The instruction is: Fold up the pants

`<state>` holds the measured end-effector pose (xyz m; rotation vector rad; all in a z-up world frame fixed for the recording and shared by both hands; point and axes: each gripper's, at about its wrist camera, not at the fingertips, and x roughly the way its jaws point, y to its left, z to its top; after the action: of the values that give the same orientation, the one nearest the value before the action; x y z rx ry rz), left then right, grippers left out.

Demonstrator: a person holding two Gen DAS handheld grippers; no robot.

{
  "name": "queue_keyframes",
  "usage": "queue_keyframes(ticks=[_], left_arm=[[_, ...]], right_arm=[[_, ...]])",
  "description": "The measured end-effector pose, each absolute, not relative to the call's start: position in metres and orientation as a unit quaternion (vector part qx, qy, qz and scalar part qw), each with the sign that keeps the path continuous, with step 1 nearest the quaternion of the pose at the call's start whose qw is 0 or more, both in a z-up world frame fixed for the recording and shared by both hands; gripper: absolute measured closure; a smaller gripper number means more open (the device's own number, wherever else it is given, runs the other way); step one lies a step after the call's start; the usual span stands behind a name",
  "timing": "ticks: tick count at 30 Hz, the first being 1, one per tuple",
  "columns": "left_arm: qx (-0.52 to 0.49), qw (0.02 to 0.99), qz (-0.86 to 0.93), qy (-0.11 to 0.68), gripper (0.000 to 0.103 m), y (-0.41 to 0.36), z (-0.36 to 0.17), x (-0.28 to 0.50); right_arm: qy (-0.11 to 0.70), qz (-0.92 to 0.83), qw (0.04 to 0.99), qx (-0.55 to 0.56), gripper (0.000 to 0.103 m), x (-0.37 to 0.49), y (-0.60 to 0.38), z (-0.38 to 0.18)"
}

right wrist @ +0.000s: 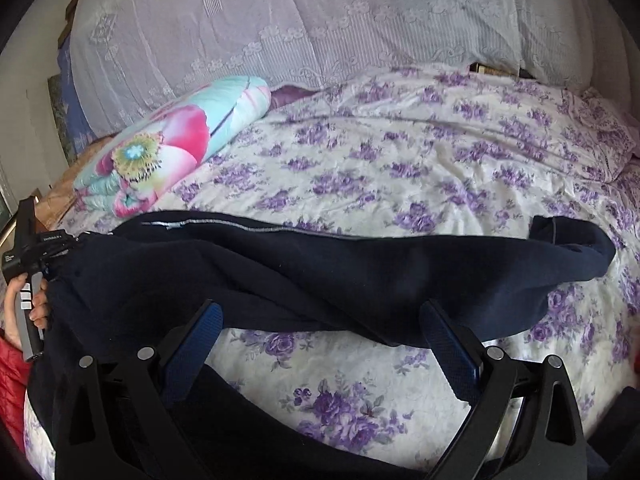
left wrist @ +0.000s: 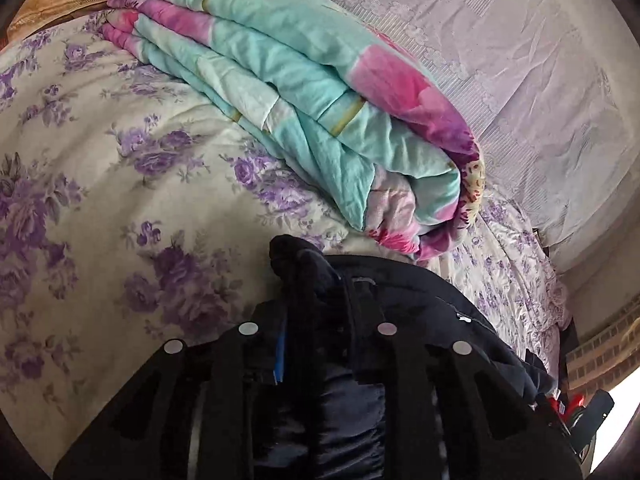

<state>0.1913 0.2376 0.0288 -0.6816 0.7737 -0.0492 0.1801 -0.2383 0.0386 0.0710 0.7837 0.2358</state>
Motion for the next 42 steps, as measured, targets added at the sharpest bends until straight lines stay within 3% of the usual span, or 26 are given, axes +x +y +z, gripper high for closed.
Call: queue_keyframes(ticks=[9,13,16,20,24,29,32,33,38,39,40,41,42], left_arm=[[-0.344,0.863,-0.024,0.369,0.075,0.243,0.025,0.187],[-0.3,0.892,0.029,0.338,0.05,0.24,0.052,0.164],[-0.272,0.911,0.057,0.303,0.042,0.233,0.075,0.132],[-0.285,0.919,0.034,0.272,0.023,0.218,0.083,0.09],[-0.22,0.92,0.052,0.319,0.022,0.201,0.07,0.085],[-0.236,0.916,0.03,0.322,0.022,0.202,0.069,0.086],[-0.223,0.918,0.029,0.326,0.022,0.194,0.068,0.085],[-0.214,0.92,0.033,0.326,0.022,0.191,0.068,0.085],[-0.223,0.91,0.03,0.348,0.022,0.194,0.057,0.092],[-0.237,0.903,0.027,0.358,0.022,0.198,0.052,0.094],[-0.255,0.893,0.022,0.371,0.022,0.203,0.045,0.098],[-0.268,0.885,0.021,0.381,0.022,0.207,0.04,0.101],[-0.281,0.878,0.019,0.388,0.022,0.211,0.035,0.102]], right_arm=[[0.443,0.094,0.875,0.173,0.008,0.174,-0.298,0.016],[0.453,0.12,0.844,0.262,0.009,0.171,-0.328,0.01],[0.443,0.124,0.857,0.233,0.008,0.201,-0.319,0.029],[0.394,0.058,0.901,0.173,0.009,0.275,-0.319,0.064],[0.371,0.022,0.915,0.158,0.009,0.27,-0.325,0.075],[0.392,0.03,0.901,0.183,0.009,0.208,-0.354,0.043],[0.431,0.026,0.867,0.25,0.023,0.206,-0.377,0.013],[0.439,0.032,0.856,0.273,0.034,0.21,-0.38,0.002],[0.436,0.024,0.847,0.304,0.036,0.243,-0.376,-0.009],[0.437,0.025,0.85,0.292,0.044,0.249,-0.37,-0.007],[0.439,0.035,0.853,0.28,0.081,0.253,-0.365,-0.005],[0.437,0.053,0.854,0.278,0.1,0.254,-0.363,-0.001],[0.431,0.061,0.855,0.28,0.099,0.251,-0.364,0.006]])
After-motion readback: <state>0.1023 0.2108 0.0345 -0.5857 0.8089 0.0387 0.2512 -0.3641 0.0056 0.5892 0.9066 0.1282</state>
